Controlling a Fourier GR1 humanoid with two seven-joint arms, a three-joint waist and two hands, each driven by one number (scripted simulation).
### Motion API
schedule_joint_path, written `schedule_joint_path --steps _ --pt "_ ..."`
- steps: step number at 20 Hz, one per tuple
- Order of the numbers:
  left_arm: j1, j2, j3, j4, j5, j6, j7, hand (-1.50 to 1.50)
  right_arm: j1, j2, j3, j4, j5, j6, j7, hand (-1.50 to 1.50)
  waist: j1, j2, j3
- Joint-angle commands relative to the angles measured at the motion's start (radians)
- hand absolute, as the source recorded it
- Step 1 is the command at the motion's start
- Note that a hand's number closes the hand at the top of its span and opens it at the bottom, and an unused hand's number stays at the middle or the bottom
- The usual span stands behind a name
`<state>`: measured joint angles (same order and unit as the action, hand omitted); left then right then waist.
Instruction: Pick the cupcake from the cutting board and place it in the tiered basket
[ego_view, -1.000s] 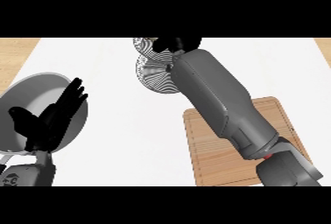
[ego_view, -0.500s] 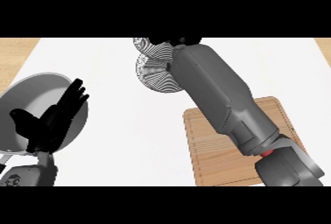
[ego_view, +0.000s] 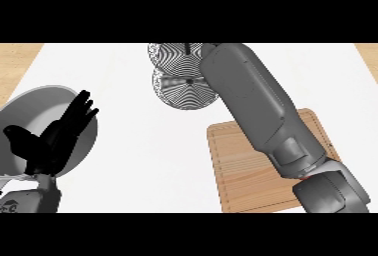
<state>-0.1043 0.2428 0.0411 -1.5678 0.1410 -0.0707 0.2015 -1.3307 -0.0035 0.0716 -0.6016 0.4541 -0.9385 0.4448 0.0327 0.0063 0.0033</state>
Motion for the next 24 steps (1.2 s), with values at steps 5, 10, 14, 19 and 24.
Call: schedule_joint_path --steps 5,10,14,19,24 --pt "0.014 -0.013 0.010 0.018 -0.014 0.025 0.026 0.00 0.111 -0.045 -0.078 -0.178 -0.025 -0.133 -0.051 -1.50 -0.041 -0.011 -0.003" --pt "0.039 0.009 0.043 0.016 -0.012 0.020 0.013 0.00 0.210 -0.168 -0.088 -0.365 0.000 -0.064 0.056 -1.50 -0.069 -0.021 -0.004" --pt "0.066 0.001 0.050 0.007 -0.016 0.026 -0.005 0.00 0.378 -0.249 -0.096 -0.590 -0.010 0.014 0.123 -1.50 -0.079 -0.023 -0.004" --pt "0.089 -0.018 0.017 -0.043 -0.045 0.039 0.017 0.00 0.577 -0.377 -0.134 -0.821 -0.036 0.113 0.158 -1.50 -0.053 -0.014 -0.003" --pt "0.068 0.006 0.056 0.009 -0.006 -0.002 0.001 0.00 0.764 -0.539 -0.215 -1.119 -0.146 0.282 0.230 -1.50 -0.074 -0.017 -0.003"
